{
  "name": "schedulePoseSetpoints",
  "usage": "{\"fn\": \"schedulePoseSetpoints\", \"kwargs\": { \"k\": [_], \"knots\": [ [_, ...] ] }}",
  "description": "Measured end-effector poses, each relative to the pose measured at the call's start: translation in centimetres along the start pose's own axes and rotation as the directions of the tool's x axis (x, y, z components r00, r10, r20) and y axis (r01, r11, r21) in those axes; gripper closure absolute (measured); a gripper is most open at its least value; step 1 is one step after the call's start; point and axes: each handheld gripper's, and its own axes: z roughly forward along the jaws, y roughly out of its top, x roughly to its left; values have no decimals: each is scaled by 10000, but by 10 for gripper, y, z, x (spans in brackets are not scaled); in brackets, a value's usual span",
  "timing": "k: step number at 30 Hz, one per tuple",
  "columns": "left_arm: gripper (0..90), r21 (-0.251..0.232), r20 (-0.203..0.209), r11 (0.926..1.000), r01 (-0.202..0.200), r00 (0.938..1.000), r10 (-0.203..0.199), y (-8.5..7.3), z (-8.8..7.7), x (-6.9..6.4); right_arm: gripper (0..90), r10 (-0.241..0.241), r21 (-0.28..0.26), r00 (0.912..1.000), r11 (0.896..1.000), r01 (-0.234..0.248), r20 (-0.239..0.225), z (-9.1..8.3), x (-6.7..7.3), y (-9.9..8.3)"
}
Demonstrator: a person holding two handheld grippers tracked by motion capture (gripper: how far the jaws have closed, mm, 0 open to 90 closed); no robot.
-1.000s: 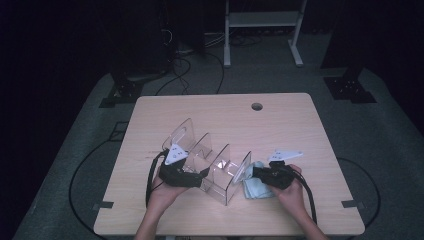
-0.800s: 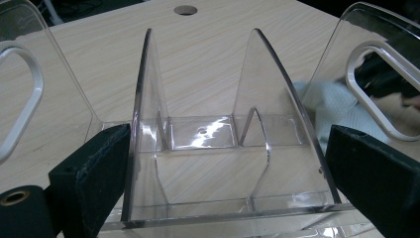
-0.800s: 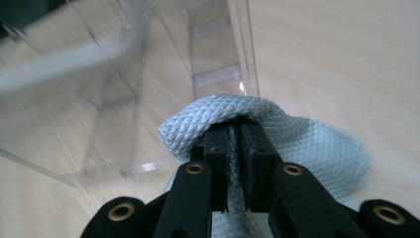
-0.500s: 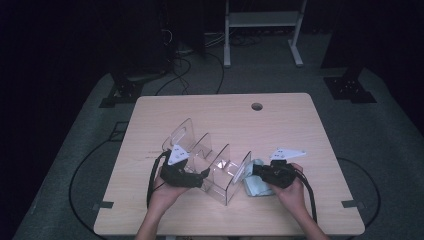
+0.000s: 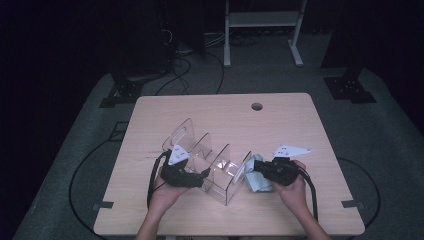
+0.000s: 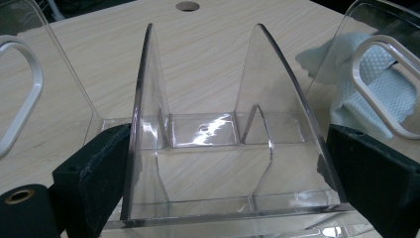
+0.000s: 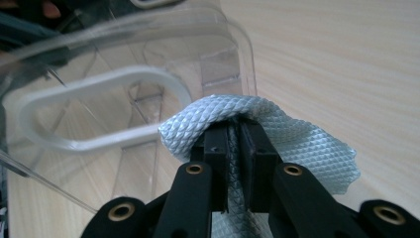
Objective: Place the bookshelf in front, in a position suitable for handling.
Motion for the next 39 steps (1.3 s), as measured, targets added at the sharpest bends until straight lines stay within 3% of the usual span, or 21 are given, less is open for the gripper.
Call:
{"fn": "schedulePoseSetpoints", "kwargs": {
  "k": [4, 6, 11, 15, 18, 22, 25, 28, 32, 33, 35, 37, 39],
  "knots": [
    [67, 16, -16, 10000, -15, 10000, 15, 0, 0, 0, 826, 371, 801, 9993, 9961, -372, 28, 14, -9, -18],
    [68, 15, -27, 10000, -2, 10000, 2, 0, 0, 0, 826, 384, 660, 9993, 9971, -381, -38, 11, -9, -15],
    [69, 49, -43, 10000, -9, 10000, 9, 0, 0, 0, 827, -126, -402, 9999, 9991, 127, 43, -14, -3, 24],
    [69, 36, -35, 10000, 4, 10000, -4, 0, 0, 0, 830, -166, -692, 9995, 9974, 184, 264, -28, -7, 51],
    [69, 40, -51, 10000, -9, 10000, 9, 0, 0, -1, 830, -157, -428, 9998, 9990, 161, 103, -29, -6, 61],
    [70, 54, -91, 10000, -4, 10000, 4, 0, 0, -1, 831, -526, -365, 9977, 9980, 511, -419, -29, 12, 64],
    [70, 55, -120, 10000, -18, 9999, 19, 0, 0, -1, 831, -1041, -339, 9883, 9943, 1009, -1118, -27, 35, 65],
    [70, 24, -106, 10000, 4, 9999, -4, 0, 0, -1, 831, -1824, -147, 9805, 9832, 1818, -731, -25, 48, 68],
    [71, -6, -123, 10000, 2, 9999, -2, 0, 0, -2, 831, -1216, -23, 9926, 9926, 1216, 28, -23, 25, 69],
    [71, -13, -135, 10000, -2, 9999, 1, 0, 0, -2, 831, -947, -53, 9955, 9955, 947, -66, -22, 21, 67],
    [71, -13, -145, 10000, -6, 9999, 5, 0, 1, -2, 832, -867, -122, 9959, 9962, 864, -242, -21, 23, 62],
    [71, -24, -166, 10000, 4, 9999, -5, 0, 1, -2, 834, -889, -174, 9925, 9960, 878, -834, -22, 35, 60],
    [72, -16, -207, 10000, 33, 9998, -33, -1, 1, -2, 834, -1229, -150, 9848, 9924, 1220, -1227, -21, 50, 59]
  ]
}}
